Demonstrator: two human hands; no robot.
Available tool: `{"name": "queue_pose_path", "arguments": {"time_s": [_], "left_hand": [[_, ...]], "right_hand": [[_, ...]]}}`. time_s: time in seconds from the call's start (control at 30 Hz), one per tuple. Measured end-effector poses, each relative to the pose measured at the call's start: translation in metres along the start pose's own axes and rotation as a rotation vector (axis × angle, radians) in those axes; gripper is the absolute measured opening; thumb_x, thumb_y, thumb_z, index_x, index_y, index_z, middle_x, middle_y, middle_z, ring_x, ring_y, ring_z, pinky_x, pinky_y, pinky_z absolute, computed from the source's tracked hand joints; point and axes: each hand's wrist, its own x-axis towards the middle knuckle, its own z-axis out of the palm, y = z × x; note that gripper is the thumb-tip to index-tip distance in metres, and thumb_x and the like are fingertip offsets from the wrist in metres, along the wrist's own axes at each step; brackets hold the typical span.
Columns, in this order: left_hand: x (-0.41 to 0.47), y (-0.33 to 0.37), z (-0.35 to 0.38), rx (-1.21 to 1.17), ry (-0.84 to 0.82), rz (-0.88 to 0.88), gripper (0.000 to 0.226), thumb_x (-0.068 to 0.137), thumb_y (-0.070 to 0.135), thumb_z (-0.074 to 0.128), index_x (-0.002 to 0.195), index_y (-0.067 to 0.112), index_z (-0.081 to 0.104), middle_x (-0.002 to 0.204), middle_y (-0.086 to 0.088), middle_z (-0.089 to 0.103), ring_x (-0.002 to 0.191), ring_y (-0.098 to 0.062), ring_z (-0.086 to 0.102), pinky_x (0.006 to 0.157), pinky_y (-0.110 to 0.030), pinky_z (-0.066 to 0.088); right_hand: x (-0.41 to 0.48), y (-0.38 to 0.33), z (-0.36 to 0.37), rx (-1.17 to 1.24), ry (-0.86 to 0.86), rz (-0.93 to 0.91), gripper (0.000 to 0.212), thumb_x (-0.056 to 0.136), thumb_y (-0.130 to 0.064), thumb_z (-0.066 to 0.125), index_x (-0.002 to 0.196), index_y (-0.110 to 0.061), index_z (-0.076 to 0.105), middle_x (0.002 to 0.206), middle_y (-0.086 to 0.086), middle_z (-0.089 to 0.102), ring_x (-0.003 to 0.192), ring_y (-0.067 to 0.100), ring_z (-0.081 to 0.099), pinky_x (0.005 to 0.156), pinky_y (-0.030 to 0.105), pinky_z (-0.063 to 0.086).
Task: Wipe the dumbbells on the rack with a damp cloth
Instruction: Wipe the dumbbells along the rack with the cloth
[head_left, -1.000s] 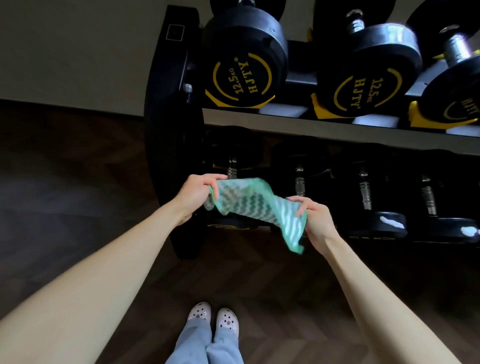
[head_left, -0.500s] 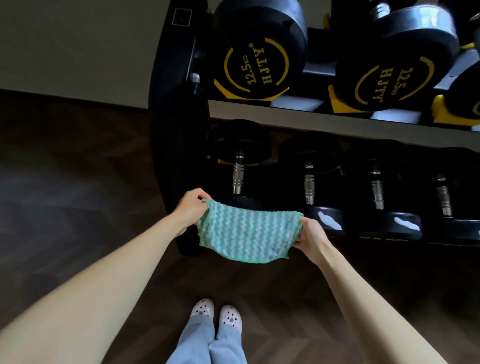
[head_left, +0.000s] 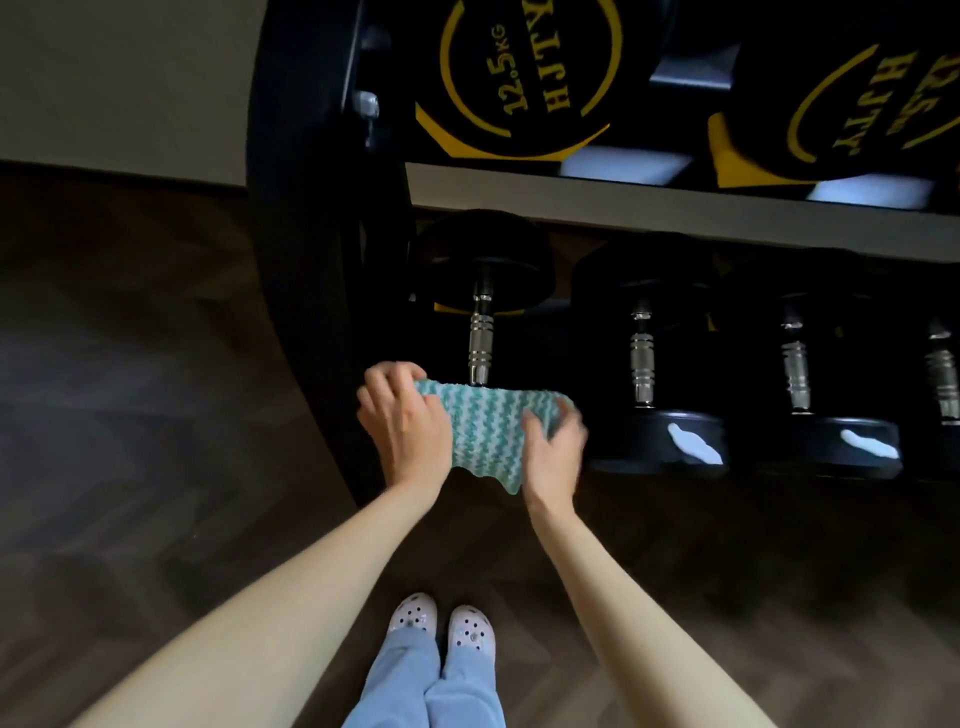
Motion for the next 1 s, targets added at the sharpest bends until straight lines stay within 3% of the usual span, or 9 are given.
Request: {"name": "queue_pose_path", "arguments": {"time_s": [0.1, 0.2, 0.33, 0.43, 0.57, 0.67, 0.73, 0.83, 1.0], "left_hand": [[0.003, -0.005, 0.01, 0.199, -0.31, -0.088, 0.042, 0.097, 0.025, 0.038, 0.134, 0.005, 0.039, 0.138, -0.017, 0.035, 0.123, -0.033, 0.035, 0.099, -0.04, 0.03], [-0.002, -0.005, 0.021, 0.201, -0.573, -0.201, 0.066, 0.1, 0.042, 0.026, 0.148, 0.002, 0.005, 0.151, -0.025, 0.013, 0.138, -0.037, 0.021, 0.112, -0.042, 0.02], [-0.009, 0.001, 0.029, 0.225, -0.599, -0.089, 0.07, 0.1, 0.041, 0.023, 0.147, 0.001, -0.011, 0.152, -0.027, -0.015, 0.144, -0.035, -0.006, 0.117, -0.041, 0.005], [-0.004, -0.002, 0.033, 0.276, -0.605, 0.095, 0.065, 0.101, 0.038, 0.02, 0.148, 0.006, -0.011, 0.153, -0.019, -0.022, 0.143, -0.028, -0.018, 0.117, -0.036, 0.0], [0.001, -0.009, 0.039, 0.317, -0.548, 0.306, 0.057, 0.102, 0.031, 0.025, 0.149, 0.004, 0.009, 0.156, -0.019, -0.003, 0.146, -0.029, -0.006, 0.117, -0.034, -0.002], [0.006, -0.014, 0.041, 0.216, -0.443, 0.379, 0.044, 0.096, 0.023, 0.048, 0.133, -0.001, 0.048, 0.143, -0.022, 0.04, 0.138, -0.036, 0.031, 0.114, -0.041, 0.024], [0.011, -0.009, 0.037, 0.186, -0.401, 0.397, 0.031, 0.094, 0.021, 0.054, 0.115, 0.0, 0.063, 0.122, -0.019, 0.062, 0.119, -0.036, 0.055, 0.093, -0.041, 0.046], [0.03, 0.009, 0.027, 0.145, -0.346, 0.333, 0.029, 0.097, 0.028, 0.047, 0.094, 0.002, 0.059, 0.092, -0.013, 0.064, 0.085, -0.031, 0.062, 0.06, -0.032, 0.037], [0.079, 0.038, 0.04, -0.043, -0.3, 0.04, 0.034, 0.096, 0.029, 0.047, 0.12, 0.005, 0.047, 0.118, -0.014, 0.054, 0.108, -0.033, 0.053, 0.08, -0.036, 0.039]], "right_hand": [[0.007, 0.003, 0.008, -0.188, -0.315, 0.038, 0.068, 0.098, -0.044, 0.036, 0.15, -0.019, -0.001, 0.158, 0.008, -0.007, 0.146, 0.021, -0.007, 0.116, 0.037, 0.003], [0.014, 0.008, 0.013, -0.282, -0.317, -0.006, 0.072, 0.098, -0.043, 0.033, 0.149, -0.016, -0.011, 0.157, 0.01, -0.016, 0.144, 0.021, -0.017, 0.115, 0.034, -0.006], [0.019, 0.011, 0.013, -0.226, -0.276, -0.013, 0.079, 0.093, -0.053, 0.04, 0.15, -0.022, -0.005, 0.159, 0.006, -0.005, 0.146, 0.02, -0.004, 0.118, 0.036, 0.003], [0.031, 0.021, 0.009, 0.014, -0.272, 0.146, 0.107, 0.065, -0.08, 0.056, 0.147, -0.035, 0.005, 0.152, 0.004, 0.029, 0.137, 0.023, 0.035, 0.112, 0.047, 0.032], [0.033, 0.008, -0.005, -0.012, -0.251, 0.132, 0.067, 0.084, -0.045, 0.064, 0.139, -0.022, 0.035, 0.13, 0.005, 0.057, 0.114, 0.021, 0.057, 0.099, 0.037, 0.046], [0.021, -0.005, -0.008, -0.339, -0.054, -0.033, 0.053, 0.088, -0.04, 0.061, 0.133, -0.014, 0.051, 0.106, 0.011, 0.068, 0.1, 0.025, 0.062, 0.082, 0.031, 0.045], [0.018, -0.013, -0.008, -0.48, 0.025, -0.122, 0.039, 0.087, -0.04, 0.062, 0.114, -0.013, 0.065, 0.093, 0.011, 0.071, 0.09, 0.026, 0.066, 0.071, 0.03, 0.044], [0.037, -0.034, -0.011, -0.475, -0.011, -0.145, 0.029, 0.084, -0.044, 0.063, 0.086, -0.016, 0.069, 0.076, 0.002, 0.069, 0.078, 0.023, 0.067, 0.06, 0.028, 0.041], [0.094, -0.073, 0.005, -0.264, -0.098, -0.077, 0.033, 0.082, -0.038, 0.067, 0.102, -0.016, 0.052, 0.088, -0.004, 0.056, 0.081, 0.016, 0.057, 0.066, 0.027, 0.041]]}}
